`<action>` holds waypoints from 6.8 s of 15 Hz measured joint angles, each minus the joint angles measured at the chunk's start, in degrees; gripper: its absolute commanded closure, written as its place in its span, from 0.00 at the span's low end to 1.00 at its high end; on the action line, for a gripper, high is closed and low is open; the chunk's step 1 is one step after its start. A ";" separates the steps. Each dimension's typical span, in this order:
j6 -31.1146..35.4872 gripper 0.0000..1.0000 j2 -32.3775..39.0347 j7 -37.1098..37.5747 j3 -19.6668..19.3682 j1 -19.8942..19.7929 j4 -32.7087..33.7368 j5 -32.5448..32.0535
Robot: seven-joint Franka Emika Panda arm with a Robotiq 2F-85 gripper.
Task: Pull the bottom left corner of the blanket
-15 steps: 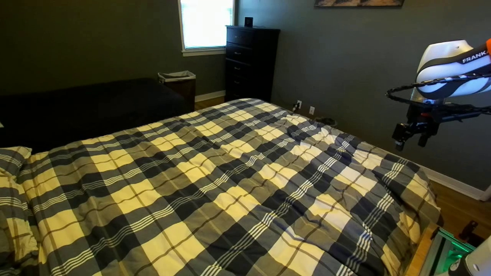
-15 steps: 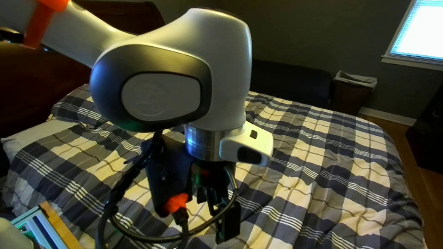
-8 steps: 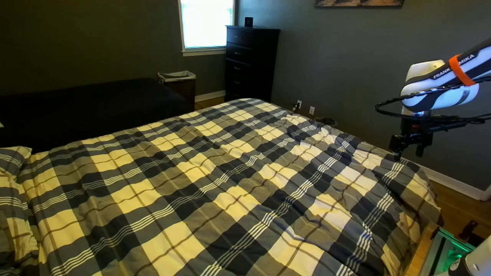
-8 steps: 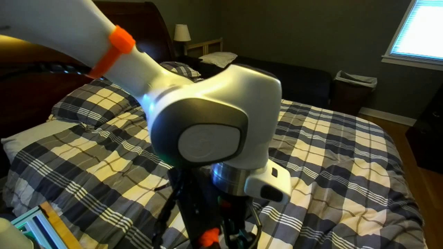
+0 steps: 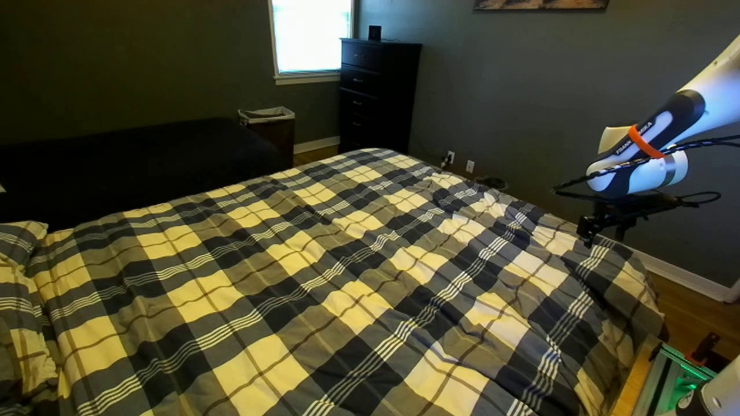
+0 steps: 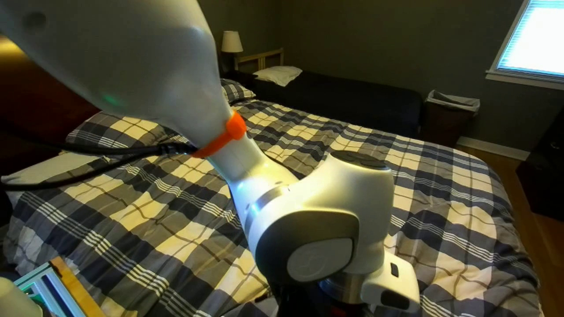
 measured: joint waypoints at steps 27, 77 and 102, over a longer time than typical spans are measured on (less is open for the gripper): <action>0.89 0.00 32.53 -0.05 0.45 -6.95 25.11 11.18; 9.10 0.99 5.86 -26.58 19.20 -2.58 11.17 13.69; 9.16 0.01 -3.50 -66.12 24.59 -0.21 3.17 37.94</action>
